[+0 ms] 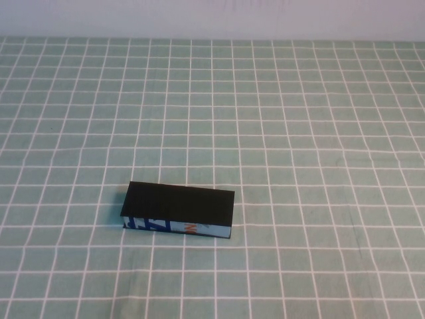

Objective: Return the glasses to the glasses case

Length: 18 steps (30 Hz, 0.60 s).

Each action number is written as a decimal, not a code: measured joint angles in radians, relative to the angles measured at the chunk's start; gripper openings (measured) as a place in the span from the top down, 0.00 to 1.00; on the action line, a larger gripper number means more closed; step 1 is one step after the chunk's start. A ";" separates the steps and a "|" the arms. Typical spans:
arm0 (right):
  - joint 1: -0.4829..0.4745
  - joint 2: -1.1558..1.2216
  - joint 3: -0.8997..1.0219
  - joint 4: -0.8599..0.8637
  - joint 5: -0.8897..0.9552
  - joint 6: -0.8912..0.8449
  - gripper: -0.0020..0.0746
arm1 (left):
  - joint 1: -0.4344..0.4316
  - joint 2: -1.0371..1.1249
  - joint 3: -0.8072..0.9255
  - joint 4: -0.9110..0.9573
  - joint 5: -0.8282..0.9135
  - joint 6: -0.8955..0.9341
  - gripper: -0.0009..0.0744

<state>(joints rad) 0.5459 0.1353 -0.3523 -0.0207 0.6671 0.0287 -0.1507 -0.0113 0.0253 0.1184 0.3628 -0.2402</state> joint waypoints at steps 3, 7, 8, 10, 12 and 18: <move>-0.080 -0.002 0.000 0.007 0.000 0.000 0.99 | 0.000 0.000 0.000 0.000 0.000 0.000 0.99; -0.214 -0.004 0.000 0.007 0.000 0.000 0.99 | 0.000 0.000 0.000 0.000 0.002 0.000 0.99; -0.248 -0.012 0.000 0.007 0.000 0.000 0.99 | 0.000 0.000 0.000 0.000 0.002 0.000 0.99; -0.309 -0.031 0.000 0.007 0.000 0.000 0.99 | 0.000 0.000 0.000 0.000 0.002 0.000 0.99; -0.361 -0.057 0.000 0.004 0.000 0.000 0.99 | 0.000 0.000 0.000 0.000 0.002 0.000 0.99; -0.465 -0.144 0.052 -0.004 -0.062 0.000 0.99 | 0.000 0.000 0.000 -0.002 0.002 0.000 0.99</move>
<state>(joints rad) 0.0813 -0.0085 -0.3001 -0.0249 0.6051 0.0287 -0.1507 -0.0113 0.0253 0.1164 0.3646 -0.2402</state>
